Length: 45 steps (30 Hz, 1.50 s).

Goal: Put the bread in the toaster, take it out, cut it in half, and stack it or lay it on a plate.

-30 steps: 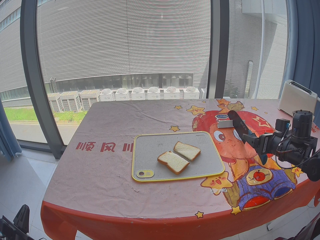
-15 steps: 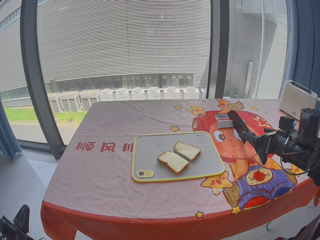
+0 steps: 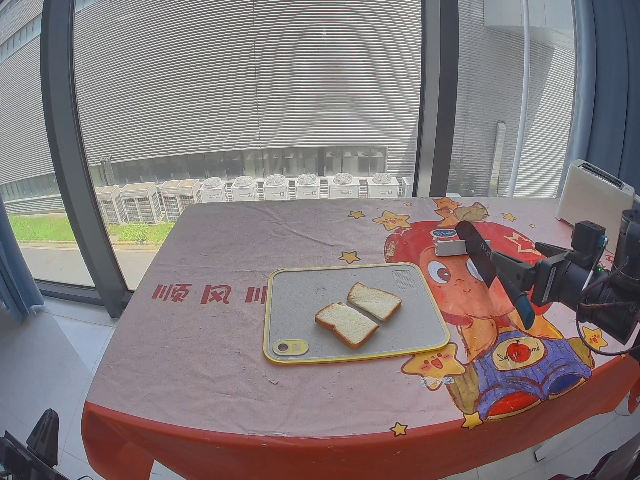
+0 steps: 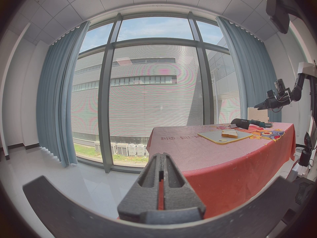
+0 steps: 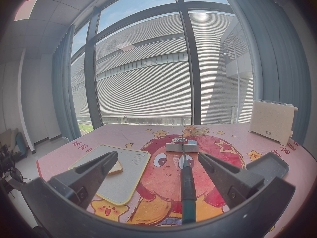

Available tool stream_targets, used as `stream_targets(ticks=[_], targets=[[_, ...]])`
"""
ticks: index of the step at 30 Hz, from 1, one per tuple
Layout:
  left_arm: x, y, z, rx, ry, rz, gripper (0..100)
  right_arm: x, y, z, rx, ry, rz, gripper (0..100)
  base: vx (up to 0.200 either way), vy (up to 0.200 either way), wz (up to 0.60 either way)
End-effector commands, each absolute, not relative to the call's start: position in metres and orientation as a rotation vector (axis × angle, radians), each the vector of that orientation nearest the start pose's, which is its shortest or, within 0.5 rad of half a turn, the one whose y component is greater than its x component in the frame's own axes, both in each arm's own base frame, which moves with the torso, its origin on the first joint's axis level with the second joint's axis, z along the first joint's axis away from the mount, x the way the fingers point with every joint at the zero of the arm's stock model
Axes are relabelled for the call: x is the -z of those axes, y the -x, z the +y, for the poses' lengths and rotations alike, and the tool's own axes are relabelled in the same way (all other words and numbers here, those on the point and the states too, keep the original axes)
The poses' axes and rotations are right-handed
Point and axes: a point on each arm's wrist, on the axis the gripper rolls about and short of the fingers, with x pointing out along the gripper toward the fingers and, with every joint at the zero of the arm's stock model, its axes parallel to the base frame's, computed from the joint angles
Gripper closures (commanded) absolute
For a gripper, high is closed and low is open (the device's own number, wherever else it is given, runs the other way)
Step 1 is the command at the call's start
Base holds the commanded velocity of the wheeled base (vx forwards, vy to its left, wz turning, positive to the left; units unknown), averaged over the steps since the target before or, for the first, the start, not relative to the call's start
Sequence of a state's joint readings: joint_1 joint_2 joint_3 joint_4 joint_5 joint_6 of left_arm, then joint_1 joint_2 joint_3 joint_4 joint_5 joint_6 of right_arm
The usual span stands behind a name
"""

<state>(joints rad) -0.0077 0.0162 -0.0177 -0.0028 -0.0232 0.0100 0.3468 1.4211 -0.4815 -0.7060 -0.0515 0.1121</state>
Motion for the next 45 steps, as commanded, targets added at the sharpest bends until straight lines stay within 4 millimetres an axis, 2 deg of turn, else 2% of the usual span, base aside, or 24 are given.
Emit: stream_targets(ticks=[1,7,11,19,26,32,45], targets=[[-0.076,0.023,0.000,0.031,-0.009,-0.003,100,-0.184,-0.199,0.072,-0.292,-0.064,0.212,0,0.000,0.000,0.00],[-0.076,0.023,0.000,0.031,-0.011,-0.003,100,-0.175,-0.188,0.088,-0.391,-0.036,0.240,0,0.000,0.000,0.00],[-0.076,0.023,0.000,0.031,-0.009,-0.003,100,-0.180,-0.188,0.092,-0.414,-0.038,0.223,0,0.000,0.000,0.00],[-0.076,0.023,0.000,0.032,-0.011,-0.003,100,-0.190,-0.208,0.103,-0.522,-0.051,0.211,0,0.000,0.000,0.00],[-0.076,0.023,0.000,0.032,-0.009,-0.003,100,-0.205,-0.228,0.129,-0.576,-0.014,0.195,0,0.000,0.000,0.00],[-0.076,0.023,0.000,0.031,-0.011,-0.003,100,-0.211,-0.227,0.147,-0.631,0.002,0.216,0,0.000,0.000,0.00],[-0.076,0.023,0.000,0.032,-0.008,-0.003,100,-0.190,-0.224,0.143,-0.558,0.018,0.283,0,0.000,0.000,0.00]])
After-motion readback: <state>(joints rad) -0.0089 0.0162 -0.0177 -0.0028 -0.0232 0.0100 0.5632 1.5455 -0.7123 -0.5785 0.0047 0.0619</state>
